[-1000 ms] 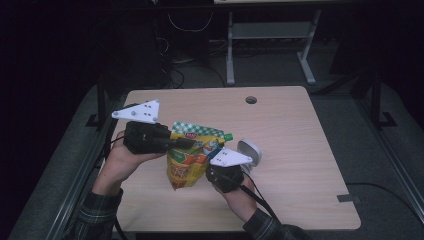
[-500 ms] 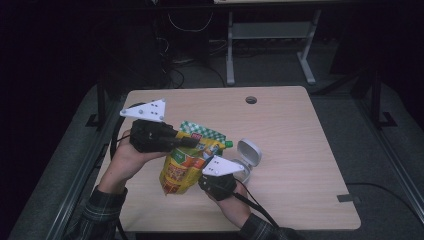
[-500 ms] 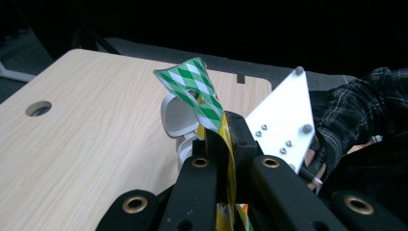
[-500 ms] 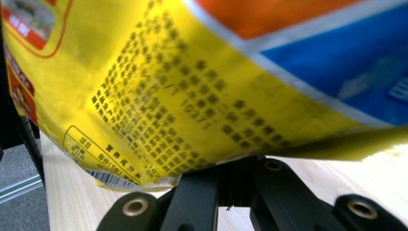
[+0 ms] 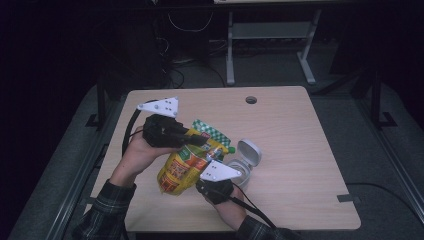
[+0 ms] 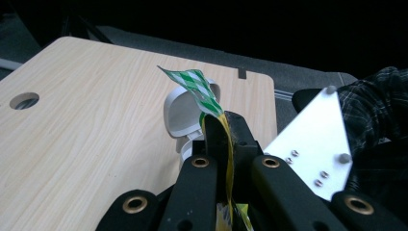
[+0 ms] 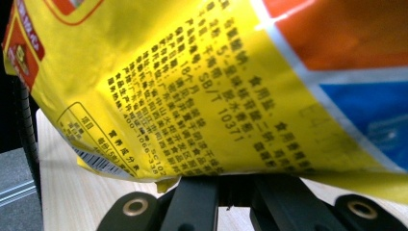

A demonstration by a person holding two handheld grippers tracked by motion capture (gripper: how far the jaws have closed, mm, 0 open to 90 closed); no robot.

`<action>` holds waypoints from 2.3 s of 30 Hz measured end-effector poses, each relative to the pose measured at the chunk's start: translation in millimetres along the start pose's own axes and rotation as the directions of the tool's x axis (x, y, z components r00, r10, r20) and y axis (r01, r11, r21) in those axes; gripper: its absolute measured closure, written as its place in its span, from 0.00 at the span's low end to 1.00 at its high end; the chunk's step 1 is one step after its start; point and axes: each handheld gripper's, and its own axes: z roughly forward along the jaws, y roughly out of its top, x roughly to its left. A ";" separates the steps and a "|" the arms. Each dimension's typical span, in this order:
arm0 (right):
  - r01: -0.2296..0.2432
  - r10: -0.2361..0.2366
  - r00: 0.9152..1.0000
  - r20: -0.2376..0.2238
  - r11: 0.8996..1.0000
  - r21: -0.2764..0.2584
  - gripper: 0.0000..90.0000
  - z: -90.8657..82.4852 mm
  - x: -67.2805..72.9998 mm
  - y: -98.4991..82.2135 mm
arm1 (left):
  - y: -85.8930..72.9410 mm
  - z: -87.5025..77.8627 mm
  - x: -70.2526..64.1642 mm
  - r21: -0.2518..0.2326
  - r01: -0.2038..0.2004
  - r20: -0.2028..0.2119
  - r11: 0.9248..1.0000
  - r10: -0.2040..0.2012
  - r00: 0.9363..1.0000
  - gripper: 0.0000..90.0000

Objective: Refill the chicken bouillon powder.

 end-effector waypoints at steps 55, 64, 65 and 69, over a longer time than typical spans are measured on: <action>0.008 -0.013 0.997 -0.072 0.998 -0.066 1.00 0.2 11.2 0.7 | 21.0 53.4 14.6 0.189 0.052 -0.033 0.981 -0.046 0.998 1.00; 0.007 -0.015 0.996 -0.090 0.996 -0.088 1.00 -2.3 14.3 1.3 | 24.4 59.4 14.2 0.226 0.051 -0.016 0.973 -0.049 0.999 1.00; 0.012 -0.020 0.996 -0.091 0.996 -0.093 1.00 -2.8 14.2 1.5 | 24.9 59.7 14.3 0.227 0.048 -0.016 0.973 -0.046 0.999 1.00; 0.010 -0.020 0.995 -0.095 0.994 -0.105 1.00 -4.4 14.5 2.1 | 25.5 63.2 14.6 0.239 0.058 -0.019 0.969 -0.055 0.998 1.00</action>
